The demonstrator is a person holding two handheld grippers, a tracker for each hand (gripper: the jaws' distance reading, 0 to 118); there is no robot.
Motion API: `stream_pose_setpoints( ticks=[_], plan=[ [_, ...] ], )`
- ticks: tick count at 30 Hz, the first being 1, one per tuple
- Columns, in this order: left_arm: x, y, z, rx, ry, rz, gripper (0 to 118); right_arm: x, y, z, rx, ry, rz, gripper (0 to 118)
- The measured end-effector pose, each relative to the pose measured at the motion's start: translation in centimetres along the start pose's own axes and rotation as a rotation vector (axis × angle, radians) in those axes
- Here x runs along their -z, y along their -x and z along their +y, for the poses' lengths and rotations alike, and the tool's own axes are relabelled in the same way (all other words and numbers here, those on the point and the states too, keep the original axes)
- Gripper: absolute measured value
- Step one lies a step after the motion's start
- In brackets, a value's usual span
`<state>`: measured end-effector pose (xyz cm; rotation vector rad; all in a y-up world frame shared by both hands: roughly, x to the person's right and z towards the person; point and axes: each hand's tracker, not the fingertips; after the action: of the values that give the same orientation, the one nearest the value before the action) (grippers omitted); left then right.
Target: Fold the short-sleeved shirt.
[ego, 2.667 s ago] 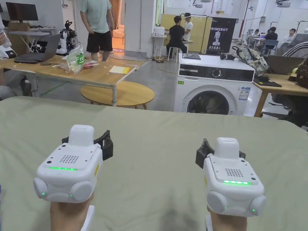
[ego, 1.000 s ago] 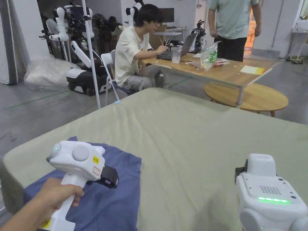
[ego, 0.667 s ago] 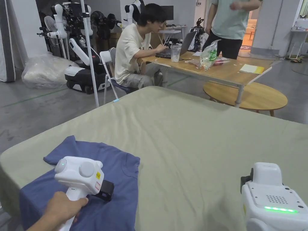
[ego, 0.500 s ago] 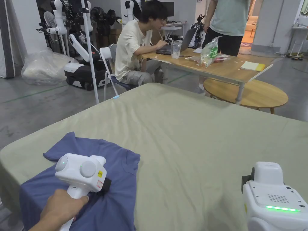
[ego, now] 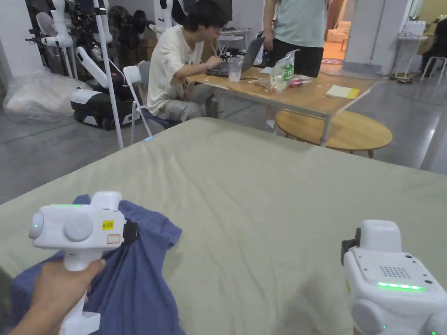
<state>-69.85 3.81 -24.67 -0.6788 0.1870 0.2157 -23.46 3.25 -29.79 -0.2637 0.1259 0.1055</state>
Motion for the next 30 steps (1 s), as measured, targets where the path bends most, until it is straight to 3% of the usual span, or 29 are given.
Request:
stream_pose_setpoints(
  ticks=[7,15,25,30],
  plan=[
    [-6.0,-9.3,7.1,0.093,-0.215,-0.172,0,-1.0,-3.1,1.0,0.018,-0.027,-0.049,0],
    [-8.7,-26.2,10.0,0.251,-0.267,-0.475,0,-4.3,-9.9,2.2,0.065,-0.074,-0.166,0],
    [-8.9,-47.9,3.1,0.395,-0.144,-0.898,0,-11.7,-21.9,2.2,0.074,-0.109,-0.443,0],
    [-7.6,-53.2,-4.2,0.49,-0.003,-0.971,0,-14.7,-26.5,1.1,0.105,-0.091,-0.545,0]
  ],
)
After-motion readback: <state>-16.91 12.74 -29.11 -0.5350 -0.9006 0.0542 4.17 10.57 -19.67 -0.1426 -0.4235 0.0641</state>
